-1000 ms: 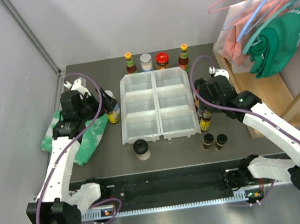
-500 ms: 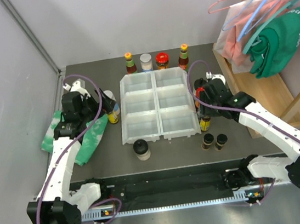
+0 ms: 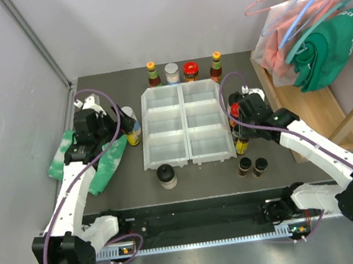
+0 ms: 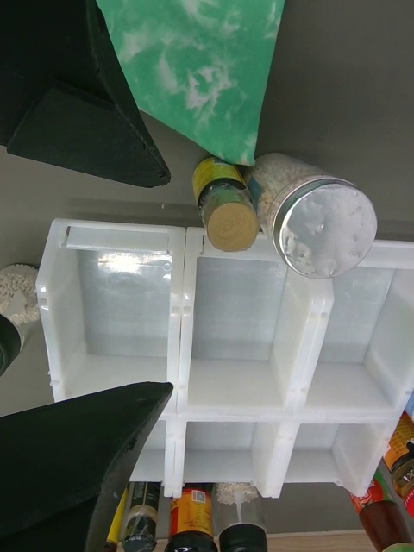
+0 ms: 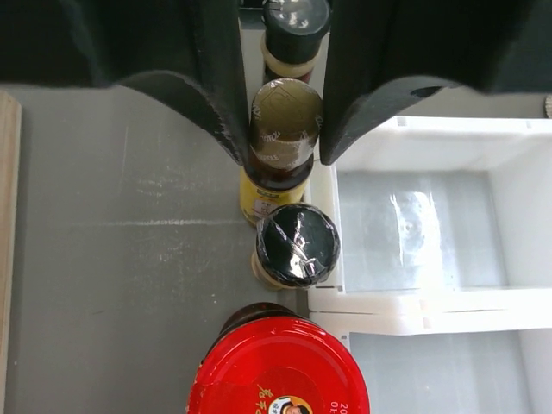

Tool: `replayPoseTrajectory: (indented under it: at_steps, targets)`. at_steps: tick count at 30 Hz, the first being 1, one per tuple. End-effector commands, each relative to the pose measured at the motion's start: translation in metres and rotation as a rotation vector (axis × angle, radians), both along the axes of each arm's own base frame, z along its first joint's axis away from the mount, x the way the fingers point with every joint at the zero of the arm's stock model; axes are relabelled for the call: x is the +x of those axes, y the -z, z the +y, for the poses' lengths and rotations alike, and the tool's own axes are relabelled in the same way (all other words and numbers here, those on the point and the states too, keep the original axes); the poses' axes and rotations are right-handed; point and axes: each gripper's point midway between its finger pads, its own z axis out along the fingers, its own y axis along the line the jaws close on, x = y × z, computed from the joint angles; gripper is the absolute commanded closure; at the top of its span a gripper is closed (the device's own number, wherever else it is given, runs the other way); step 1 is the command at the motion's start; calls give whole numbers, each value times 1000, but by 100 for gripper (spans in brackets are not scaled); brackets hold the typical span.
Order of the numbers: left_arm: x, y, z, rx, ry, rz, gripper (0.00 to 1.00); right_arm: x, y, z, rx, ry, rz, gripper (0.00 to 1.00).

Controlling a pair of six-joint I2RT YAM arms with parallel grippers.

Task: Organize the condiment bottles
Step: Pick up the bottle from the center of the board, then place the bottle in the storage box.

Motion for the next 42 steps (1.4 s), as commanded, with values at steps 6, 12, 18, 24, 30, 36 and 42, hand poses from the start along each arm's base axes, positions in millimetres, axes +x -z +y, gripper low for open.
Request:
replayPoseTrajectory:
  at_steps: [6, 12, 18, 24, 30, 36, 42]
  targets:
    - [4, -9, 3, 6, -17, -61, 1, -6, -14, -6, -59, 2, 7, 100]
    - [4, -9, 5, 12, -29, -64, 1, -7, -50, -13, -67, 12, -57, 100]
    - [2, -9, 7, 22, -36, -71, 1, -10, -101, -12, -29, -36, -132, 100]
    - [3, -5, 10, 30, -49, -70, 1, -20, -153, 9, 91, -173, -210, 100]
    - [4, -3, 9, 31, -45, -64, 1, -13, -164, 47, 131, -264, -231, 100]
    - [4, -3, 13, 42, -64, -60, 1, 0, -156, 102, 60, -351, -242, 100]
    - [3, -4, 18, 58, -85, -64, 1, 11, -140, 142, 35, -404, -241, 100]
